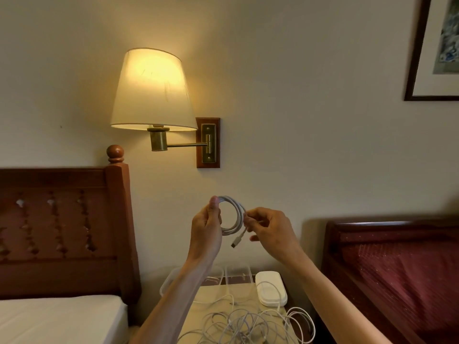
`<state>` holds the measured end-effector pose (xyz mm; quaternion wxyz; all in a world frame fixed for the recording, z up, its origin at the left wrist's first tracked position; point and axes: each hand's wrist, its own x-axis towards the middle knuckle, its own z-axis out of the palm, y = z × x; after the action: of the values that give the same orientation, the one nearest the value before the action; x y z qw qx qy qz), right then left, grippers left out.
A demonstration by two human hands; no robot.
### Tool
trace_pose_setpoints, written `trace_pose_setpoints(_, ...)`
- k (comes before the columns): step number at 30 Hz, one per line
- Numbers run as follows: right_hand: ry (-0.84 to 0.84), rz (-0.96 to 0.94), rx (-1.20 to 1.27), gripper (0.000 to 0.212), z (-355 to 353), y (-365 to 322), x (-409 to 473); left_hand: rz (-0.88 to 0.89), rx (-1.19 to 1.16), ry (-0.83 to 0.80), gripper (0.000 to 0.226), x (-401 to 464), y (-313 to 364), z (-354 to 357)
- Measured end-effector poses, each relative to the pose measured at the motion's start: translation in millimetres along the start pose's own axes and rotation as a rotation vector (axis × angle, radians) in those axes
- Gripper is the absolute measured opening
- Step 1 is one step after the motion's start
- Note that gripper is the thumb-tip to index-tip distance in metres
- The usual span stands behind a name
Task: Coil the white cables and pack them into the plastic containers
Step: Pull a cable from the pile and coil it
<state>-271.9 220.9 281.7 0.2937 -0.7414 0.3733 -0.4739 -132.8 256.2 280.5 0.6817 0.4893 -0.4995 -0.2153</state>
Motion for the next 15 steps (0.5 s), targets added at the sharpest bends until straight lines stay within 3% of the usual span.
trace_pose_setpoints(3,0.054,0.099,0.039,0.01,-6,0,-5,0.091,0.086,0.023,0.041,0,-9,1)
trace_pose_setpoints(6,0.065,0.243,0.443,0.014,-13,-15,-7,0.102,0.121,0.029,0.042,-2,-19,4)
trace_pose_setpoints(8,0.129,0.229,0.52,0.012,-7,-22,-10,0.079,0.102,0.017,0.045,-2,-21,8)
trace_pose_setpoints(12,0.29,0.065,0.325,0.004,19,-16,-19,0.015,0.038,0.001,0.051,-4,-11,10)
trace_pose_setpoints(15,0.443,-0.138,-0.057,0.008,31,-1,-18,-0.028,0.004,-0.01,0.049,-8,-4,8)
